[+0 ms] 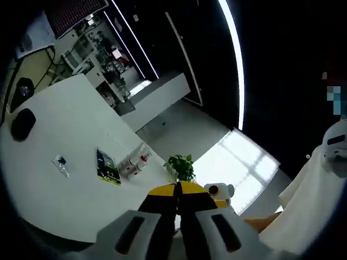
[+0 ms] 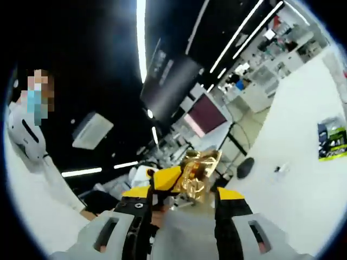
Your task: Arrange the skincare products in the storage area until every visible bottle or jar stands upright without overlapping.
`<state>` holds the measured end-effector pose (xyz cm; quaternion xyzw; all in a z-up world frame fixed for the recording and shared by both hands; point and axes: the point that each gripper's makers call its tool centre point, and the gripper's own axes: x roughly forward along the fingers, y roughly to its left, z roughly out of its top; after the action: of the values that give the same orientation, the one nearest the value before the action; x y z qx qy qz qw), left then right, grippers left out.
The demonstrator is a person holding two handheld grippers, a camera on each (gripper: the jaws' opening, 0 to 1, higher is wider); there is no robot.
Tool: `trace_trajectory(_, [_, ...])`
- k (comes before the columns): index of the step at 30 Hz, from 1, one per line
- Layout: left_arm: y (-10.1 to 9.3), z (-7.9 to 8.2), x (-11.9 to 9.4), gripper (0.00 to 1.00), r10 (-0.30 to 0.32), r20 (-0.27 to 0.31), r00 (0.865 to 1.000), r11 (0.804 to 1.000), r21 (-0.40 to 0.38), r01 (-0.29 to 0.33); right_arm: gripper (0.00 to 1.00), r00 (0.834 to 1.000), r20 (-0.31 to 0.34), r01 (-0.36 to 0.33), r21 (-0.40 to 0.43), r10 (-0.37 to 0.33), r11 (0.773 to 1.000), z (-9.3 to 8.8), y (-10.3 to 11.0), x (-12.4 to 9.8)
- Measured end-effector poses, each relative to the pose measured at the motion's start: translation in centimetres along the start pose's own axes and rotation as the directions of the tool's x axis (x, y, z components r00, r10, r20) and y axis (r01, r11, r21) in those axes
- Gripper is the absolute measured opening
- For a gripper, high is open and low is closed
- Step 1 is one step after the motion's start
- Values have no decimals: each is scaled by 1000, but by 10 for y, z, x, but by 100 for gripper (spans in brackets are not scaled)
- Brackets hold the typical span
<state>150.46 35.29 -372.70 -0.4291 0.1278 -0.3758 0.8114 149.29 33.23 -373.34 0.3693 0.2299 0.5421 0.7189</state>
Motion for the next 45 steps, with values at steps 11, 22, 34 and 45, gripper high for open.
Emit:
trace_trajectory(11, [7,-6,3,0,35,-28,999,999,17,-35,0,1000,2,17,108,-17,994,5,-11,3])
trace_trajectory(22, [2,-9,6,15,-30,-56,998,999,-44,28,0,954,-298,-32,-24,23,999,-1,-5,-3])
trace_trajectory(34, [-1,-14,-1,0,-75,-87,993,995,-73,69,0,902,-427,-73,4,68,997,-9,2,2])
trace_trajectory(45, [13,7,-10,0,-37,35,999,989,-143,42,5,940,-336,-29,94,59,995,-27,-6,19])
